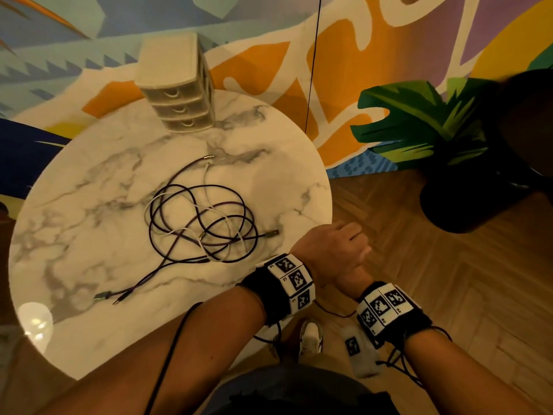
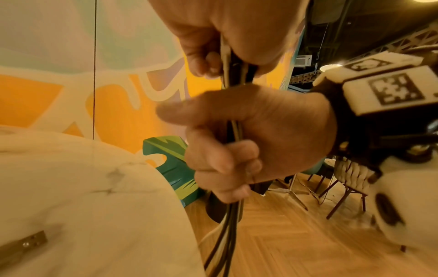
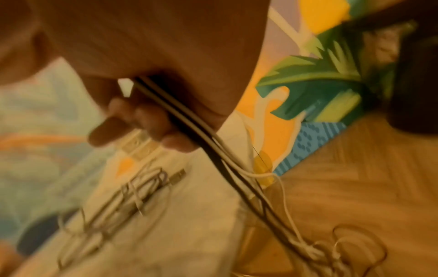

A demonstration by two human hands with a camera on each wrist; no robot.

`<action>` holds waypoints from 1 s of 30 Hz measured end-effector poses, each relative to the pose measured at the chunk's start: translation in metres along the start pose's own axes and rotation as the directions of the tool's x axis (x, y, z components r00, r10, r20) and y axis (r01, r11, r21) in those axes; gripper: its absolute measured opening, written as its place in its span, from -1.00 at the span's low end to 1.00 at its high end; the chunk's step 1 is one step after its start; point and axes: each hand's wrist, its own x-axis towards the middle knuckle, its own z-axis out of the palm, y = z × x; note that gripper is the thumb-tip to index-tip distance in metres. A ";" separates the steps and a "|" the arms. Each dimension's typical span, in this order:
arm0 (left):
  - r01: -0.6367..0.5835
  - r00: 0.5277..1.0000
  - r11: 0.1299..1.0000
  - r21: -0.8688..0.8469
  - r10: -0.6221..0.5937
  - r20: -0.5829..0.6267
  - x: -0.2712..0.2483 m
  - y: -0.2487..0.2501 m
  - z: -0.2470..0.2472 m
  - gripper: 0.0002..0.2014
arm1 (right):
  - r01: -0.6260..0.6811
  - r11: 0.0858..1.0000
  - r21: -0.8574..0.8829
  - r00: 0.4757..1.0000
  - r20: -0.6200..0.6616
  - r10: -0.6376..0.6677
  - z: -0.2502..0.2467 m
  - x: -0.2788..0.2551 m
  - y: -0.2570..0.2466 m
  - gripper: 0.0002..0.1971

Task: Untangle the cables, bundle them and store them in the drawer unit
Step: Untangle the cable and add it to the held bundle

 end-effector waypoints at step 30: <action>0.625 0.671 0.688 -0.368 -0.715 -0.196 -0.078 -0.022 -0.070 -0.86 | -0.034 0.804 0.594 0.924 0.324 -0.201 0.019 0.003 -0.024 -0.60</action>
